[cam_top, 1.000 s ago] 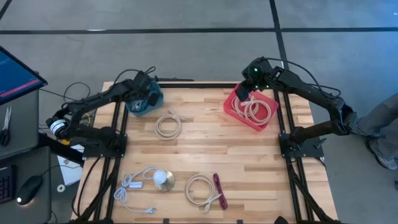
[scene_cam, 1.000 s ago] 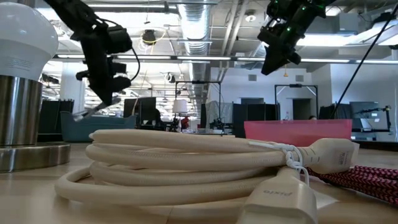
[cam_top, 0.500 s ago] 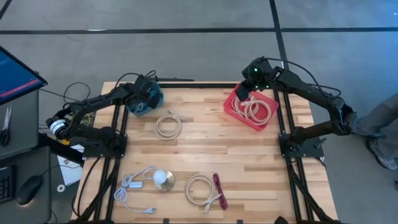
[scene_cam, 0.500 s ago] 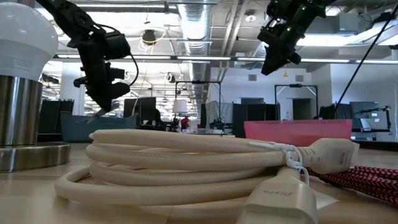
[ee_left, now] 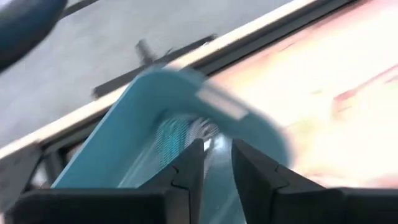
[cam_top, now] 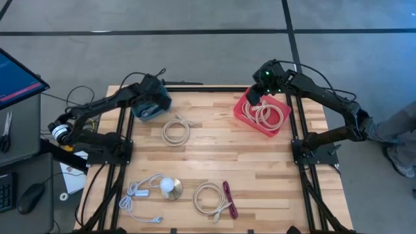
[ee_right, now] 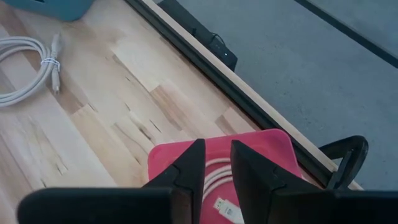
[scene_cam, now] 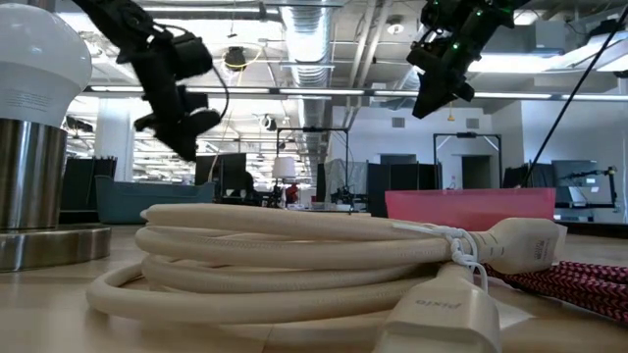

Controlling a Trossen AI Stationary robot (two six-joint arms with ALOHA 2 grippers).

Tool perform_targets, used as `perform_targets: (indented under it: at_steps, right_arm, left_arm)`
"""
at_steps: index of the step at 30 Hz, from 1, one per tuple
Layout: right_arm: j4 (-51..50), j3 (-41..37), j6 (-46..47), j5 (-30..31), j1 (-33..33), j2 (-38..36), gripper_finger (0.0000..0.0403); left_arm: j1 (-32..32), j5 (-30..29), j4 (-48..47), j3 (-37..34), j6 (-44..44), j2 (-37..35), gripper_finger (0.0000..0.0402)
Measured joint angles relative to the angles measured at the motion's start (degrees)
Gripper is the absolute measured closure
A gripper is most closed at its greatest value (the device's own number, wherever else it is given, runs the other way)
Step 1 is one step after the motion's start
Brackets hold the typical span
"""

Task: Pick & Place USB Port
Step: Put the white charger cable into pink bin

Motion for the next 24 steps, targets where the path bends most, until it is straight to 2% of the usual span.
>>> perform_targets:
  at_steps: [5, 12, 18, 24]
  right_arm:
    - [0.0, 0.0, 0.0, -0.1, 0.0, 0.0, 0.0334]
    - [0.0, 0.0, -0.2, -0.4, 0.5, 0.0, 0.0334]
    - [0.0, 0.0, -2.9, -9.4, 0.5, 0.0, 0.0334]
    - [-0.1, 0.0, -3.0, -14.5, 0.7, 0.0, 0.0334]
  left_arm:
    - [-3.2, 4.3, 0.1, 4.8, -0.7, 0.0, 0.033]
    - [-11.0, 7.2, 0.1, 8.6, -1.4, 0.0, 0.0342]
    - [-19.5, 7.2, 0.1, 9.6, -1.5, 0.0, 0.0352]
    - [-26.8, 6.9, 0.4, 9.6, -7.1, 0.0, 0.0362]
